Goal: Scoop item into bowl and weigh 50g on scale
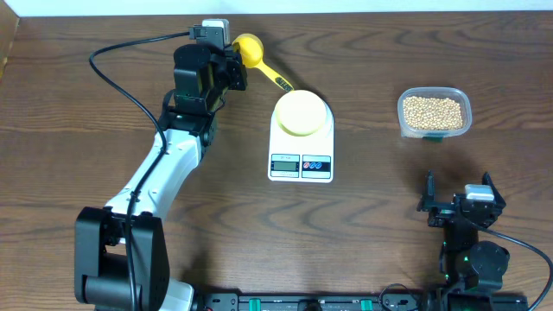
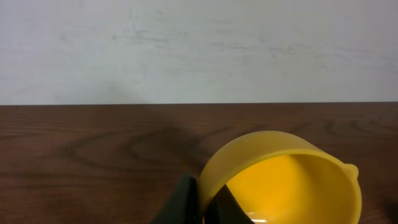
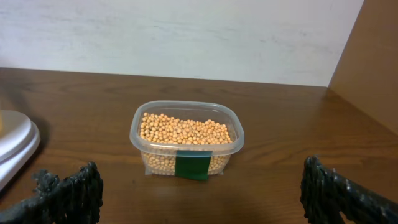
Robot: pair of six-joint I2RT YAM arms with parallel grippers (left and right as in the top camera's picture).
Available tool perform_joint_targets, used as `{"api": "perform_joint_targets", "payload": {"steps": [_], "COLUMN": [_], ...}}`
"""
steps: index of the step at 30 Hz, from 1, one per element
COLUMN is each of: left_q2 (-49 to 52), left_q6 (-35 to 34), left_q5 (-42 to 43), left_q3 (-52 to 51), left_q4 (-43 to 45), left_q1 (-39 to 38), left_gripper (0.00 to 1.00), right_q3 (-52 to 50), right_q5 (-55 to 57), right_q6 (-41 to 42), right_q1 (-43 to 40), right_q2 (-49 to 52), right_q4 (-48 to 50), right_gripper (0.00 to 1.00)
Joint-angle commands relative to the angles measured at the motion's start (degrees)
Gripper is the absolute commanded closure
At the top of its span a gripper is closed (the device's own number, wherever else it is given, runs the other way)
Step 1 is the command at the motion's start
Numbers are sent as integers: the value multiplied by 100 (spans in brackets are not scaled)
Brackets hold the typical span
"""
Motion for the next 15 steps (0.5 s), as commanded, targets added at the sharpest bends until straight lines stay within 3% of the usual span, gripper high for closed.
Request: {"api": "perform_joint_targets", "payload": {"steps": [1,15], "left_q2": [9,9], "left_q6": [15,17], "left_q5": [11,11], "left_q3": [50,50], "left_q4": [31,28], "left_q1": [20,20], "left_gripper": [92,92], "right_q3": [-7,-7], "right_q5": [48,396], "right_q6": [46,109], "right_q1": [-35,-39], "right_q2": [-31,-31], "right_q4": [50,168], "right_gripper": [1,1]}}
